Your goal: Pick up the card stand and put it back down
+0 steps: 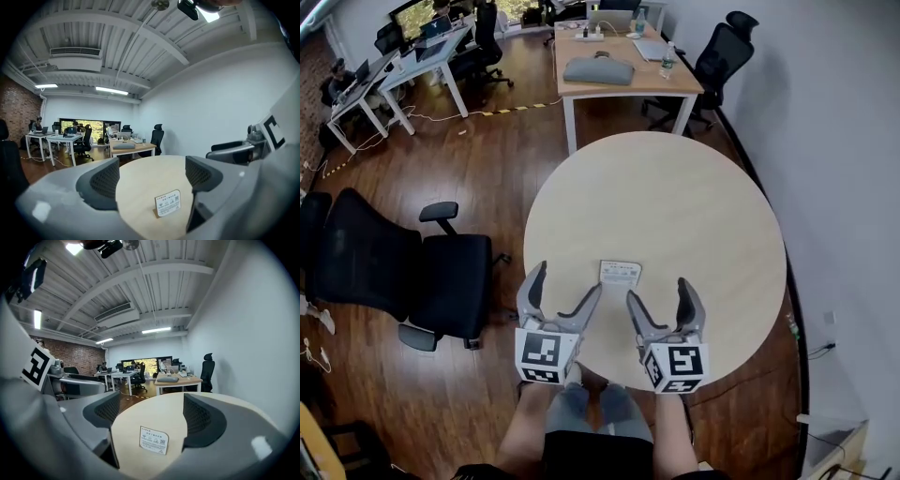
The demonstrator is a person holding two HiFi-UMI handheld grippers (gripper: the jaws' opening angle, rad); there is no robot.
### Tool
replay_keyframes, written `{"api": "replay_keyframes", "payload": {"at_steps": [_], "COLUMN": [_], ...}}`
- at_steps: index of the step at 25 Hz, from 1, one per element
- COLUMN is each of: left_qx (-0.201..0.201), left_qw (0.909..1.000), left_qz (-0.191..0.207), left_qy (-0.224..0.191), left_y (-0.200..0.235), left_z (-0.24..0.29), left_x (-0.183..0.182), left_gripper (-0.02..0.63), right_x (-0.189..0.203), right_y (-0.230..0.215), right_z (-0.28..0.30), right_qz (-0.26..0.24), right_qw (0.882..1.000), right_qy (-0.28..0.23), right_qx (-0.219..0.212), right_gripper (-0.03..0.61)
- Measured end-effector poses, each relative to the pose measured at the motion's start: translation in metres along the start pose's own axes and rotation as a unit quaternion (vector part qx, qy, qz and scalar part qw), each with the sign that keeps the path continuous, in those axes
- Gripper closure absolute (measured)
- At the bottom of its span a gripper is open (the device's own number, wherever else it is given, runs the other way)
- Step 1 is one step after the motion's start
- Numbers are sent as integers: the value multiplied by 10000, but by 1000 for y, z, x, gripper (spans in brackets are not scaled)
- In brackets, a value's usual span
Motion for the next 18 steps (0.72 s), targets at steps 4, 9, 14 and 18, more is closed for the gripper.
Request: {"api": "replay_keyframes", "payload": {"at_steps": [4,9,14,18], "left_qx": [36,104,146,167], "left_qw": [9997,9987,9973,9957], "left_qz": [-8,-2,28,-50], "left_qy": [247,502,721,905], "left_y": [-6,-11,-14,-17], "left_z": [-2,-6,-9,-12], "left_x": [23,47,68,86], "left_gripper": [179,196,218,219], "right_x": [27,52,73,90], "right_y": [-2,-6,-4,-1], "right_z": [-7,-18,-23,-25], "right_qz": [117,235,336,418], "right_qw": [9996,9984,9970,9954], "right_qy": [271,520,703,859], "right_qx": [8,43,21,-19], "right_gripper": [164,175,181,184]}}
Point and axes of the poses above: the fingertips, and each gripper's own axes: z forward along the fingers, y to its left, x out of its underside, the point moved 10 cm from there along -z, backward along the fingers, and after that the axes turned 14 degrees about -x, right-handed, at the moved point
